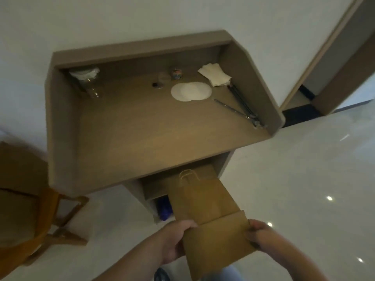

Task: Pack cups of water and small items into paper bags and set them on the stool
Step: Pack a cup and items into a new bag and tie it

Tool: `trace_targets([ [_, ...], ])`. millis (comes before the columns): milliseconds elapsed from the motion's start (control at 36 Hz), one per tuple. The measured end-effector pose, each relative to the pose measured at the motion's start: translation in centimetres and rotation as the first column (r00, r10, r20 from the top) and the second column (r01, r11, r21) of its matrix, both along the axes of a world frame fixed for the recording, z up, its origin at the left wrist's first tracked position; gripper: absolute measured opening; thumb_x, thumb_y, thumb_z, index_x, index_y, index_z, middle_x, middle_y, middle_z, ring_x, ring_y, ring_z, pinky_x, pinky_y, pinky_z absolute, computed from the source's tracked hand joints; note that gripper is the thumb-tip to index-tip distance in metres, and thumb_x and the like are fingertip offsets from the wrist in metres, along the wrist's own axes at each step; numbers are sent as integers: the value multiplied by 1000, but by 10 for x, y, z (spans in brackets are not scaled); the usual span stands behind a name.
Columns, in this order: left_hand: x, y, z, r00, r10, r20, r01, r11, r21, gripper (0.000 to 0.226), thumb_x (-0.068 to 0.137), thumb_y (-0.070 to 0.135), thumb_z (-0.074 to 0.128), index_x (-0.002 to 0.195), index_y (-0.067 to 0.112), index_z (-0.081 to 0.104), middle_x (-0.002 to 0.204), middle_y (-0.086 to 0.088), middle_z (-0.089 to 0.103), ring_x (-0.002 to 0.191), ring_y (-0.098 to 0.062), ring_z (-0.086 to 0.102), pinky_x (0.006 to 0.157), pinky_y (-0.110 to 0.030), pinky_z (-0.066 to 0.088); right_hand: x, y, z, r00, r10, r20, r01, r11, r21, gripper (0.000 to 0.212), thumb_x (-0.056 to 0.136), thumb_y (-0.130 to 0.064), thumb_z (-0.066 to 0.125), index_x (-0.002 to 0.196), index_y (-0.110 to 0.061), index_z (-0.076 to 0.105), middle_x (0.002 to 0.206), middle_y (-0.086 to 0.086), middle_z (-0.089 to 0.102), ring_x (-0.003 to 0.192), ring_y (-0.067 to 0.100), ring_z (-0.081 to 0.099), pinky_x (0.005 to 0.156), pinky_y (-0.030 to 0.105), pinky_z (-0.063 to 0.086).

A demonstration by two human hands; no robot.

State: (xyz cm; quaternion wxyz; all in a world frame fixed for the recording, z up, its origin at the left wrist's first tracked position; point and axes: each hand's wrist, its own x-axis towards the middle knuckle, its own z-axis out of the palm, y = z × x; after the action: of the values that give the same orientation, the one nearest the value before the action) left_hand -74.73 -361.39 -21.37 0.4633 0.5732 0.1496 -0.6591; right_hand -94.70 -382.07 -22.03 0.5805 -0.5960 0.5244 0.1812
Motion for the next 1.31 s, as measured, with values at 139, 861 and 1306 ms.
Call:
trace_targets([
  [139, -14, -12, 81, 923, -265, 278, 282, 959, -21, 56, 71, 31, 87, 121, 18, 66, 114, -9, 75, 104, -27, 73, 87, -44, 64, -15, 18, 84, 955, 184, -234, -268, 873, -408, 23, 98, -43, 64, 116, -31, 58, 115, -2, 64, 102, 15, 63, 86, 26, 49],
  [861, 44, -2, 288, 470, 212, 857, 1, 971, -241, 12, 97, 25, 72, 108, 24, 73, 97, 16, 77, 102, -10, 70, 93, -30, 53, 78, 58, 235, 704, -234, 670, 437, 887, -149, 79, 97, 9, 64, 153, -41, 39, 69, 12, 65, 74, 32, 69, 82, 50, 61],
  [1306, 28, 7, 288, -358, -160, 920, 658, 655, 370, 62, 100, 71, 31, 135, 83, -18, 165, 38, 5, 153, 4, 11, 120, -28, 28, 96, 45, 348, 513, -517, 686, 324, 856, 403, 104, 55, -95, 73, 126, -20, 75, 129, 28, 70, 114, 50, 70, 95, 67, 54],
])
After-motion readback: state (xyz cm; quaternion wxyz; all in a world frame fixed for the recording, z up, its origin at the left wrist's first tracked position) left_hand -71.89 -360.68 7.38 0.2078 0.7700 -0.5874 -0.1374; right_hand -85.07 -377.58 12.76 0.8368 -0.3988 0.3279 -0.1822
